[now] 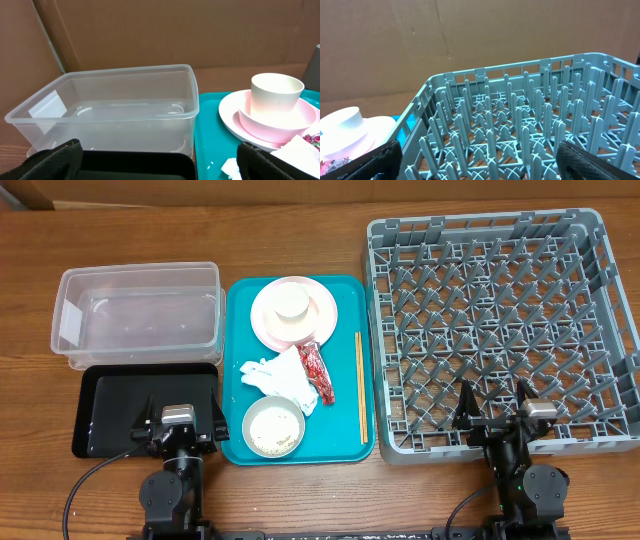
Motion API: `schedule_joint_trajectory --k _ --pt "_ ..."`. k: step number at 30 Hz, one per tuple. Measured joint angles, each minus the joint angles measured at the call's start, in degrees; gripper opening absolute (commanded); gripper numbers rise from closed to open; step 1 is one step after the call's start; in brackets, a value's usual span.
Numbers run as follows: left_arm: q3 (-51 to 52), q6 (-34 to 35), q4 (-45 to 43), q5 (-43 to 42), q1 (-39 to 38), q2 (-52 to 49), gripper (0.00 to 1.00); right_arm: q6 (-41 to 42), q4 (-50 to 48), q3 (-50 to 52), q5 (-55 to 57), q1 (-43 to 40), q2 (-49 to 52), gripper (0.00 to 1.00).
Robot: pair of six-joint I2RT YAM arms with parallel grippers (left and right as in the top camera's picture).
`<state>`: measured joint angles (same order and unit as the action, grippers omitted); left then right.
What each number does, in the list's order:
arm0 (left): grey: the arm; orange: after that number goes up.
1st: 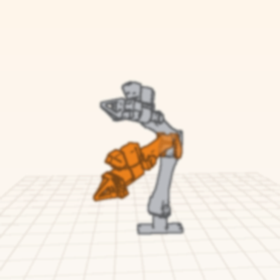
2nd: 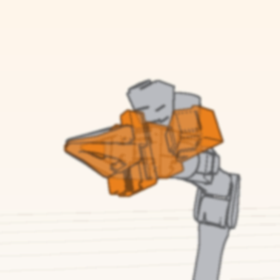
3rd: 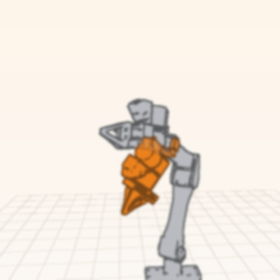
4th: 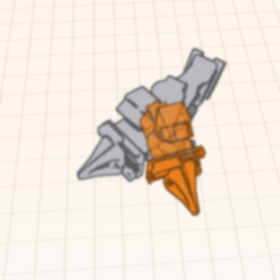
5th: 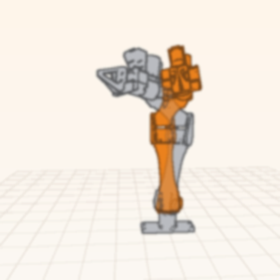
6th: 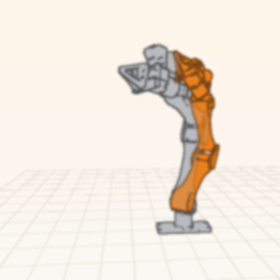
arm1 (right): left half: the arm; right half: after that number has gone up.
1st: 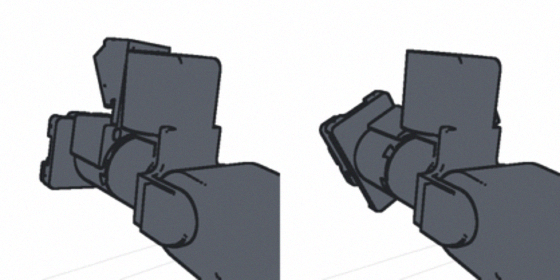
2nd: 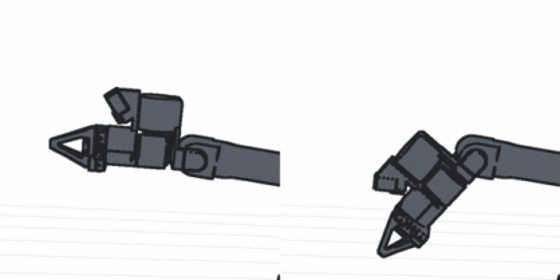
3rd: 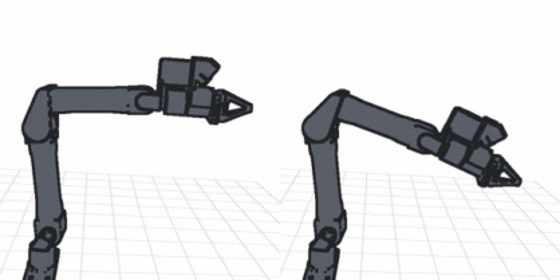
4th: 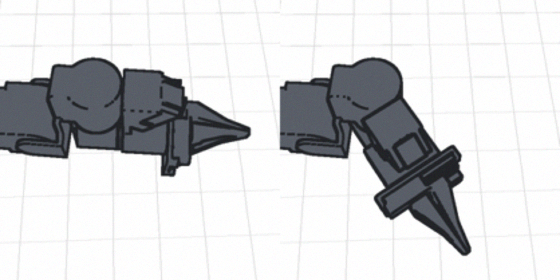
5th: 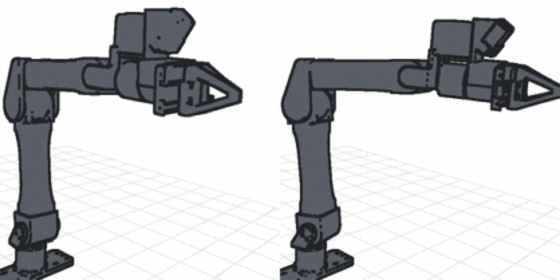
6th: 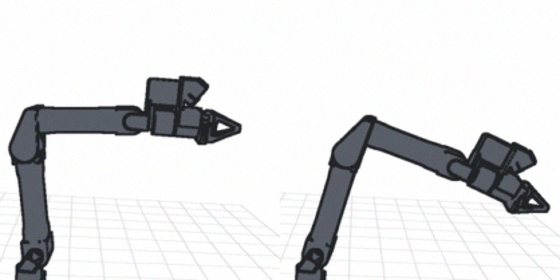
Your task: Sort waste into correct bins and load items into the dishwasher
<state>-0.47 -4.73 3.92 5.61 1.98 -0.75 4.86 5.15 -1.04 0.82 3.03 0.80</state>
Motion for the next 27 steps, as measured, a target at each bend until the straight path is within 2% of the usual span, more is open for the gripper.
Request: schedule_joint_trajectory --k 9,19,27 --pt "0.0 0.0 0.0 -0.3 0.0 0.0 1.00 0.0 0.0 0.0 0.0 0.0 0.0 1.00" --pt "0.0 0.4 -0.3 -11.6 0.0 0.0 1.00 0.0 0.0 0.0 0.0 0.0 0.0 1.00" --pt "0.0 8.6 -2.0 -16.9 0.0 0.0 1.00 0.0 0.0 0.0 0.0 0.0 0.0 1.00"
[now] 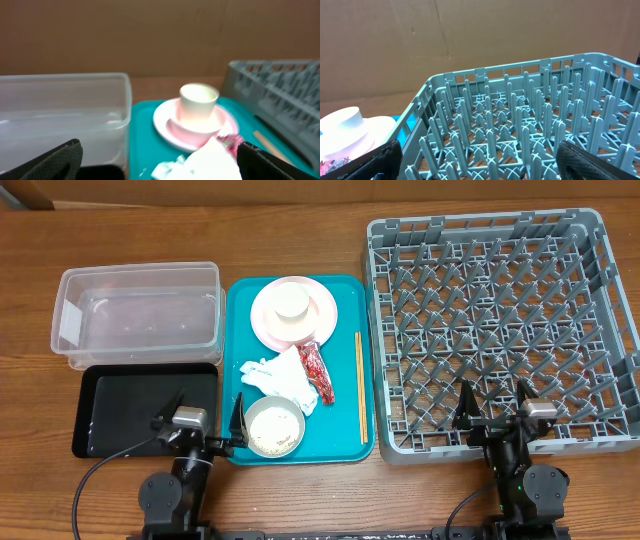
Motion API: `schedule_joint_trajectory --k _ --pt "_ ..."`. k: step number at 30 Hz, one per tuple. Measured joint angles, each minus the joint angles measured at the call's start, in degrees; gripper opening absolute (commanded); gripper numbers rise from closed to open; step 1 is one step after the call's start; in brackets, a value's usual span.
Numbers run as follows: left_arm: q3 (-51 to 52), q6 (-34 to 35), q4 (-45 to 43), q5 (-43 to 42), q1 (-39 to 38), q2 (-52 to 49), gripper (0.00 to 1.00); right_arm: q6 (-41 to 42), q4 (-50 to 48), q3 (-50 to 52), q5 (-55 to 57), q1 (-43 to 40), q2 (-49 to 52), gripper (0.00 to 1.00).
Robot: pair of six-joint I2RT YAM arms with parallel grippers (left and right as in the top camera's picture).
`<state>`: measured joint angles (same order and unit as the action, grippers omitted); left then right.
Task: Sort waste into correct bins and load items into the dishwasher
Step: 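Move the left gripper over the white rice bowl on the teal tray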
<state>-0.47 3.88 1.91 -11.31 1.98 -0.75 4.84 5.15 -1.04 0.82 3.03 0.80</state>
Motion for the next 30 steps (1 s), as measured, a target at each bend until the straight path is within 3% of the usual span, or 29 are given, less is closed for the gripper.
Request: schedule_joint_trajectory --k 6,10,16,20,26,30 --pt "-0.3 8.3 -4.2 -6.6 0.0 0.0 1.00 0.0 0.0 0.0 0.0 0.0 0.0 1.00" --pt "-5.0 12.1 3.6 -8.5 0.0 0.0 1.00 0.0 0.0 0.0 0.0 0.0 0.0 1.00" --pt "-21.7 14.0 20.4 -9.2 0.0 -2.8 1.00 0.0 0.0 0.0 0.0 0.0 0.0 1.00" --pt "-35.0 13.9 31.4 -9.4 0.0 -11.3 1.00 0.0 -0.1 0.0 0.0 0.0 0.0 1.00" --pt "-60.8 11.4 56.3 -10.7 0.0 -35.0 1.00 0.0 0.0 0.0 0.0 0.0 0.0 1.00" --pt "-73.3 10.7 63.5 -15.3 0.0 -47.8 1.00 0.0 0.0 0.0 0.0 0.0 0.0 1.00"
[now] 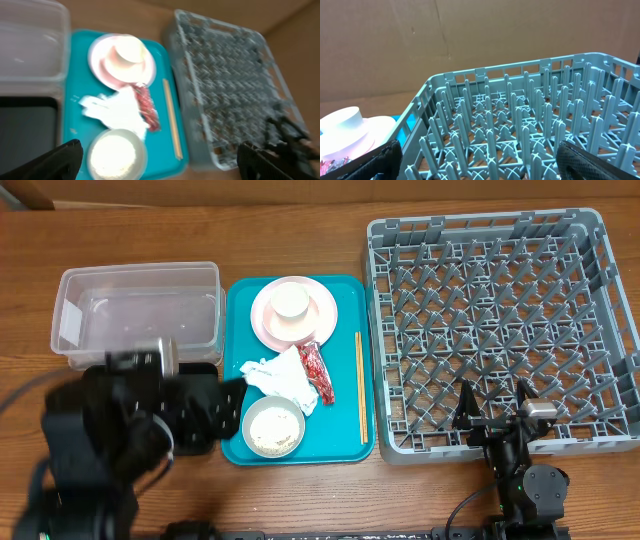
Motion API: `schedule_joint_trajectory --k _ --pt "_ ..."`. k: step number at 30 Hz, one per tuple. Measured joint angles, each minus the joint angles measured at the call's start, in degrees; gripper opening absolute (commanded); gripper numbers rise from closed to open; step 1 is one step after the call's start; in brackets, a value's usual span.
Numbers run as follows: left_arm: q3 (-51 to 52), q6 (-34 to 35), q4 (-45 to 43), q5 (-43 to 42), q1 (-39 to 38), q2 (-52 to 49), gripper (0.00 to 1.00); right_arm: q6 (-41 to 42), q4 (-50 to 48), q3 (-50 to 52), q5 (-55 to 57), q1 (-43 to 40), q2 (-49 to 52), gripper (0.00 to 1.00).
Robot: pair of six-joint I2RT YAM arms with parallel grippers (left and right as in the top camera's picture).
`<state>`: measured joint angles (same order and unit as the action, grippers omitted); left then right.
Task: Sort waste into correct bins and load items into the dishwasher
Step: 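Move the left gripper over the white rice bowl on the teal tray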
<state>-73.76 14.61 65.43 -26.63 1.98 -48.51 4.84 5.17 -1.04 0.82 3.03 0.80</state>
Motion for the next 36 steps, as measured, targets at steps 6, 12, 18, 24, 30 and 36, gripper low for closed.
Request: schedule_joint_trajectory --k 6,12,18,24,30,36 --pt "-5.4 -0.2 3.7 -7.9 0.0 -11.3 0.04 0.0 0.0 0.0 0.0 0.0 0.0 1.00" --pt "-5.5 -0.4 8.9 -7.4 0.0 -16.7 0.04 0.0 0.0 0.0 0.0 0.0 0.0 1.00" --pt "-5.3 -0.4 13.3 -1.7 -0.4 -19.9 0.04 0.0 0.0 0.0 0.0 0.0 0.0 1.00" --pt "-1.4 1.1 12.2 2.8 -6.1 -19.9 0.19 0.0 0.0 0.0 0.0 0.0 0.0 1.00" --pt "5.3 5.7 4.8 5.7 -15.3 -20.3 0.25 0.0 0.0 0.0 0.0 0.0 0.0 1.00" --pt "10.3 11.6 0.4 10.3 -24.8 -22.3 0.25 0.0 0.0 0.0 0.0 0.0 0.0 1.00"
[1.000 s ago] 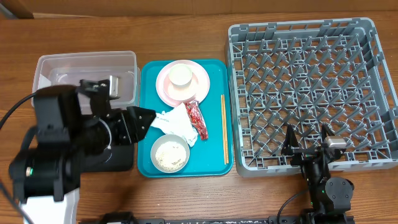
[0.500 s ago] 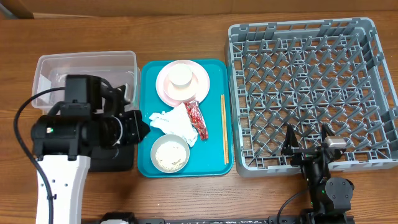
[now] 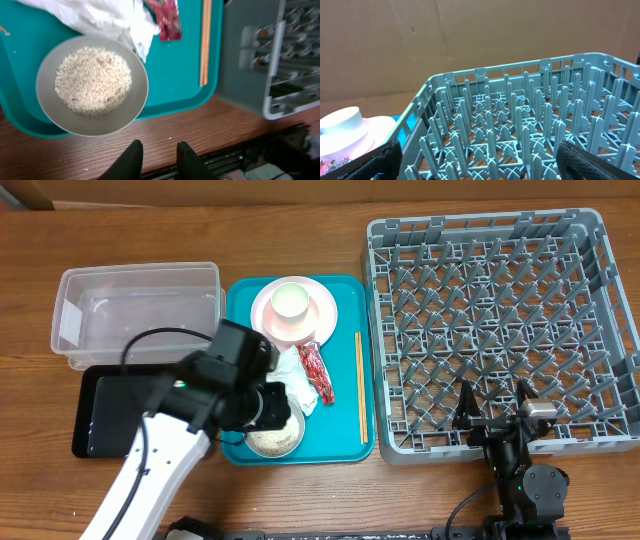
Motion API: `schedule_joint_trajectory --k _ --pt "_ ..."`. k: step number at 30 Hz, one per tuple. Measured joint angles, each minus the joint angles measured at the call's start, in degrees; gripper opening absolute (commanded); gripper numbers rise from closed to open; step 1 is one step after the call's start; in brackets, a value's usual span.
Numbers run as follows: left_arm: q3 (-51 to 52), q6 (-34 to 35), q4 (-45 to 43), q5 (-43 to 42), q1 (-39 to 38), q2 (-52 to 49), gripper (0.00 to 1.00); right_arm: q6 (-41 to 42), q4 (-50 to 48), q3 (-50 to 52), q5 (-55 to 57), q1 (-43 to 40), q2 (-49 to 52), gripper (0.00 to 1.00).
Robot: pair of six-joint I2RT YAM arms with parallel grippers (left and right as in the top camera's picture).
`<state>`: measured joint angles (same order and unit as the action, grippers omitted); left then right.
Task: Sort waste into correct bins and load items into the dishwasher
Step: 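Move the left gripper over the white rice bowl on the teal tray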
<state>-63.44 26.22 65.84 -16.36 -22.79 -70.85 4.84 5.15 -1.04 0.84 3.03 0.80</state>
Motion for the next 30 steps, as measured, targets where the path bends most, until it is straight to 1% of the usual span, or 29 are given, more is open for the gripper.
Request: schedule_joint_trajectory --k 7,12,14,20,24,30 --pt "0.9 4.1 -3.9 5.4 -8.8 -4.8 0.25 0.0 0.0 0.0 0.0 0.0 0.0 1.00" --pt "0.9 6.0 -5.9 8.0 -13.0 -9.2 0.25 0.0 0.0 0.0 0.0 0.0 0.0 1.00" --pt "0.9 6.7 -6.2 8.8 -14.1 -11.3 0.27 0.0 0.0 0.0 0.0 0.0 0.0 1.00" --pt "1.0 7.6 -6.8 10.4 -14.7 -17.3 0.25 0.0 0.0 0.0 0.0 0.0 0.0 1.00" --pt "1.0 8.0 -6.8 10.7 -14.8 -20.3 0.20 0.0 0.0 0.0 0.0 0.0 0.0 1.00" --pt "1.0 8.2 -6.8 11.1 -14.8 -23.8 0.20 0.0 0.0 0.0 0.0 0.0 0.0 1.00"
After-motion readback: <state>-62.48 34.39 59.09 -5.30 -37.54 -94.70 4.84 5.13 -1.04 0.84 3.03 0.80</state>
